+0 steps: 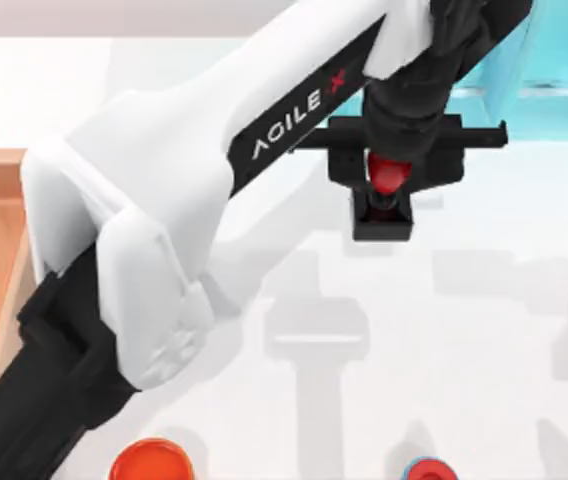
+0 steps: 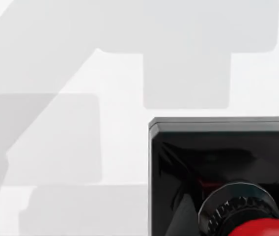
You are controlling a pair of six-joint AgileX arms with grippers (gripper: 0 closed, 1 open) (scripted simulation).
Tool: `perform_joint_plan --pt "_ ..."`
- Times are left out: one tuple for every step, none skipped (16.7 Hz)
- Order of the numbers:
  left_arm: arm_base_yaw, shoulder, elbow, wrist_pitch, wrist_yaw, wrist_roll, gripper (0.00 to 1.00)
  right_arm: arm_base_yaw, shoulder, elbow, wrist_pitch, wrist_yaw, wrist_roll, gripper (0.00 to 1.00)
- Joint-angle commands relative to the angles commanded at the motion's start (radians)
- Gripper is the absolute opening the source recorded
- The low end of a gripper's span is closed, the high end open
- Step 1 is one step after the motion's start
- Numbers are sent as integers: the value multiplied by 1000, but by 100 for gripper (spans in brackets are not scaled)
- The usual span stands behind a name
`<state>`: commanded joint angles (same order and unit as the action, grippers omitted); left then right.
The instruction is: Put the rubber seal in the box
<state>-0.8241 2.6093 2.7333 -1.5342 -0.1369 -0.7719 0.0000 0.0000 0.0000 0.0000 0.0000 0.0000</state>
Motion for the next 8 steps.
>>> perform_joint_plan --pt "1 12 54 -44 1 0 0 0 0 0 0 0 0 100" --pt "2 22 98 -82 3 1 0 0 0 0 0 0 0 100" --pt "3 30 132 -112 4 1 0 0 0 0 0 0 0 100" --pt "3 36 154 -133 4 1 0 0 0 0 0 0 0 100" --pt "4 40 167 -144 5 2 0 0 0 0 0 0 0 100" --pt "4 40 169 -146 5 2 0 0 0 0 0 0 0 100" --pt "4 40 169 -146 5 2 0 0 0 0 0 0 0 100" --pt "4 40 169 -146 5 2 0 0 0 0 0 0 0 100"
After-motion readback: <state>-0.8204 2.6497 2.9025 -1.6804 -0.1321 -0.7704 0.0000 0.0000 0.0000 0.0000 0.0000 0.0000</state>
